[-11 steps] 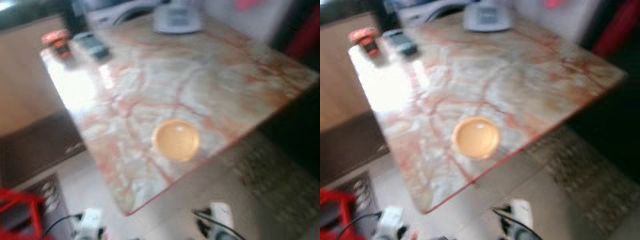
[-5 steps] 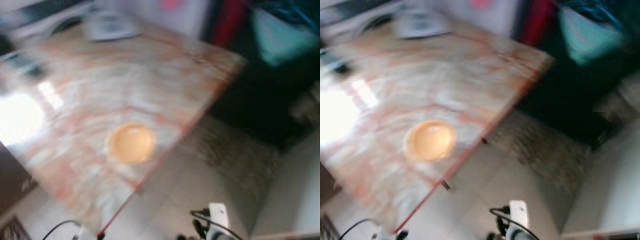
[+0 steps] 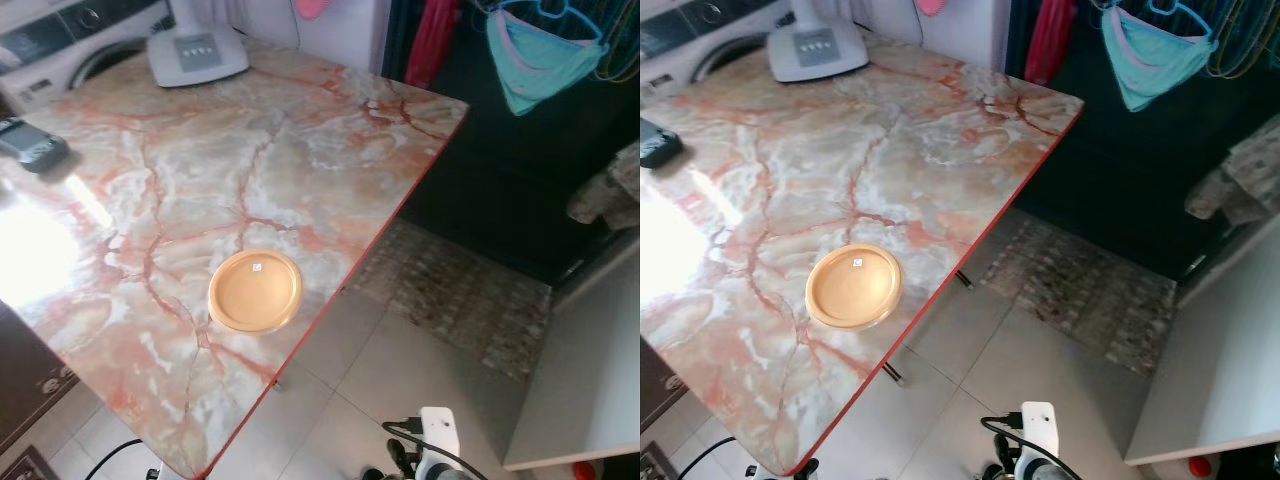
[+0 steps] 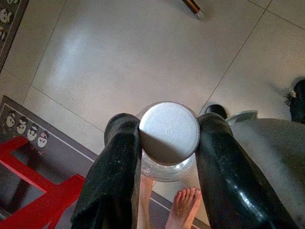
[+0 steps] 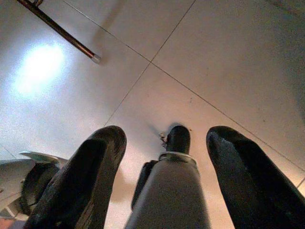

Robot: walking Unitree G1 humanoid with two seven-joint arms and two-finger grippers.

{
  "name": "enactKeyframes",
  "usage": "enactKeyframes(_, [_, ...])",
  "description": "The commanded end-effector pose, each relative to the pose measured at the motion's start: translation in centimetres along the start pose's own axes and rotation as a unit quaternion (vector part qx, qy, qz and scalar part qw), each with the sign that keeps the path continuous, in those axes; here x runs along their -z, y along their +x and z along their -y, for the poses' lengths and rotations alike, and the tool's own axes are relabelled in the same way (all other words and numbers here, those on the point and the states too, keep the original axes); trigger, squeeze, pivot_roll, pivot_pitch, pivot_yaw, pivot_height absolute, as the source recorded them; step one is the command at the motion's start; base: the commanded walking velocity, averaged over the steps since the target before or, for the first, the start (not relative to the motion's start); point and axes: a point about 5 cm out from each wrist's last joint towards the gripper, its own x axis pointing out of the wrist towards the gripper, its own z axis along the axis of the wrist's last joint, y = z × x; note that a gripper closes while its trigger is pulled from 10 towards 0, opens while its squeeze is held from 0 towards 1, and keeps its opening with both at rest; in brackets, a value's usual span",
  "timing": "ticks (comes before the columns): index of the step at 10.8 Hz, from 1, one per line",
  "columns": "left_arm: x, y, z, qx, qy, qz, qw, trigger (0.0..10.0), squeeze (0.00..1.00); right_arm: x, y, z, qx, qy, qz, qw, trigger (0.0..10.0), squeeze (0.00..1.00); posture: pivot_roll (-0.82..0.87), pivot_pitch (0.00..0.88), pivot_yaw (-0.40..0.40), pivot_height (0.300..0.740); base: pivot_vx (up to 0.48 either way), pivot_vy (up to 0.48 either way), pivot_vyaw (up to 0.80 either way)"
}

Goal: Restocking fridge

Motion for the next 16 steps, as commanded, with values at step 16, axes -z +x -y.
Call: enactKeyframes(16, [1.33, -0.33, -0.14, -0.004, 0.007, -0.026, 1.0, 10.0, 0.0, 0.89, -0.11, -0.14, -0.002, 0.005, -0.02, 1.0, 10.0, 0.0, 0.18, 0.167, 0.044, 0.74, 0.0, -0.121, -0.09])
